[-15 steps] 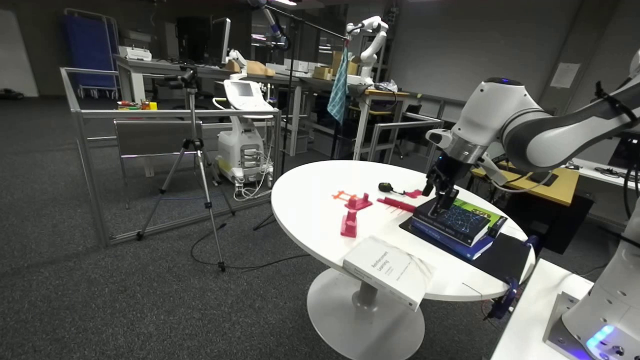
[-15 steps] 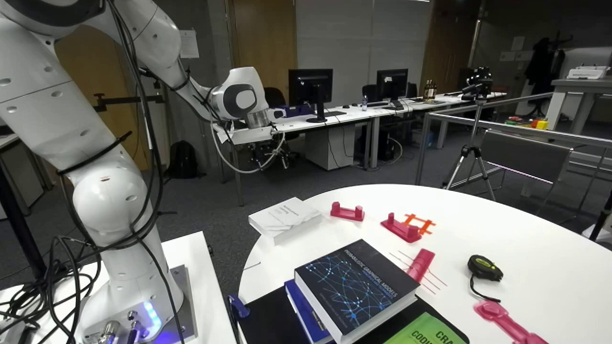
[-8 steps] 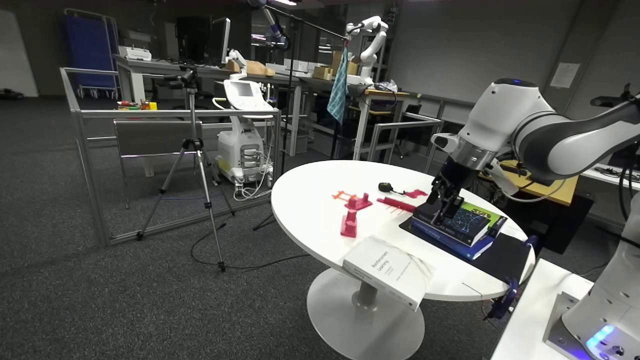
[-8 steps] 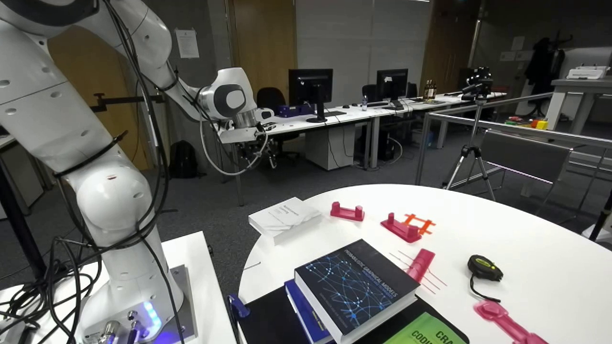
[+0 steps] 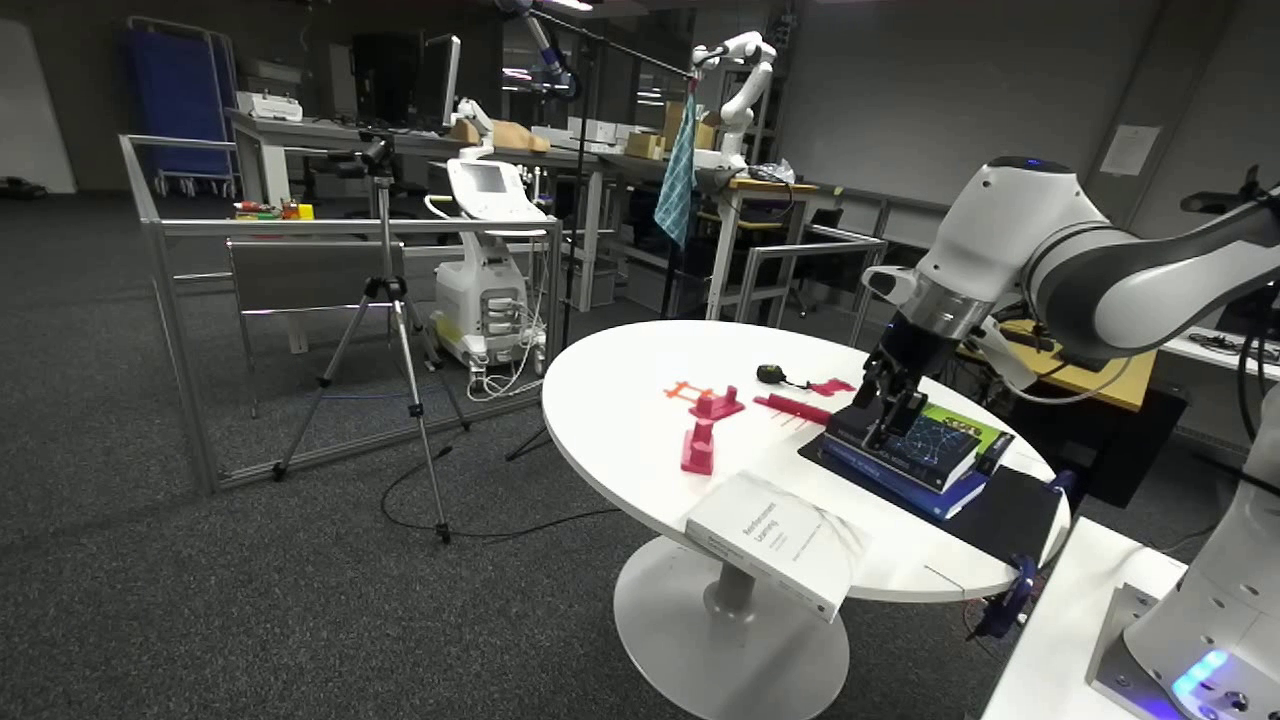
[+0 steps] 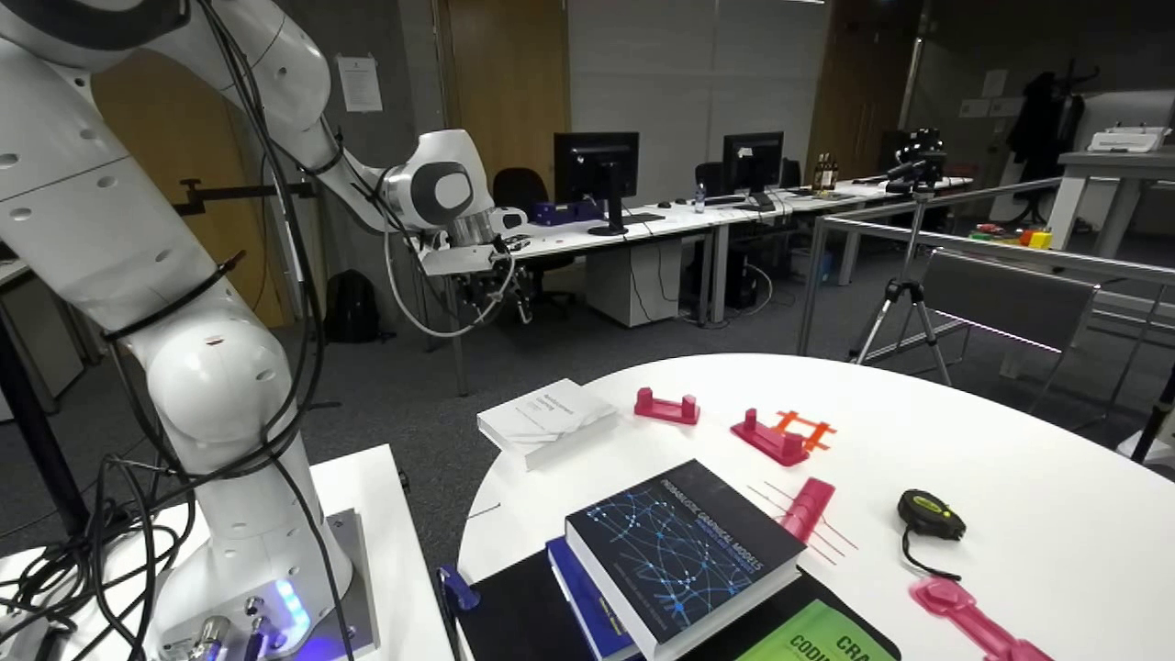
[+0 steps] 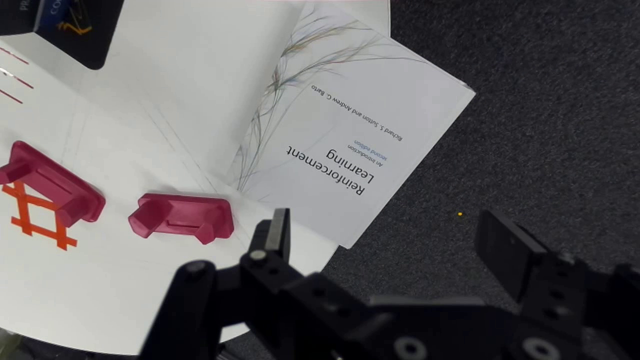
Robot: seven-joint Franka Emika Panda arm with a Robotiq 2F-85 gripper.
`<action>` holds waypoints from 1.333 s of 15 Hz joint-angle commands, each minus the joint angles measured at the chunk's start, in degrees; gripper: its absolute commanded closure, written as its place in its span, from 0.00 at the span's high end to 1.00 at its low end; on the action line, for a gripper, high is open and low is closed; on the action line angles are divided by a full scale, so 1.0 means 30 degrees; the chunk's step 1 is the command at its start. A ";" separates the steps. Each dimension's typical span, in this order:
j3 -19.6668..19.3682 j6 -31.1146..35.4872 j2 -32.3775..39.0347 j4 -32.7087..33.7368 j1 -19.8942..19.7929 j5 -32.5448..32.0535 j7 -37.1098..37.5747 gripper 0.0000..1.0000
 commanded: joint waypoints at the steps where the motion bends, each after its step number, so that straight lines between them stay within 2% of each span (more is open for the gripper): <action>1: -0.0340 -0.0051 0.0021 0.0021 0.0328 -0.0167 0.0113 1.00; 10: -0.0341 -0.0051 0.0021 0.0021 0.0328 -0.0167 0.0113 1.00; 13: 0.0003 0.0460 0.0200 0.0210 0.0197 -0.0258 0.1310 1.00; 17: 0.1036 -0.0037 0.0249 0.0643 -0.0036 -0.0895 0.4169 1.00; 20: 0.2919 -0.0857 0.0913 0.1278 -0.0606 -0.3068 0.7937 1.00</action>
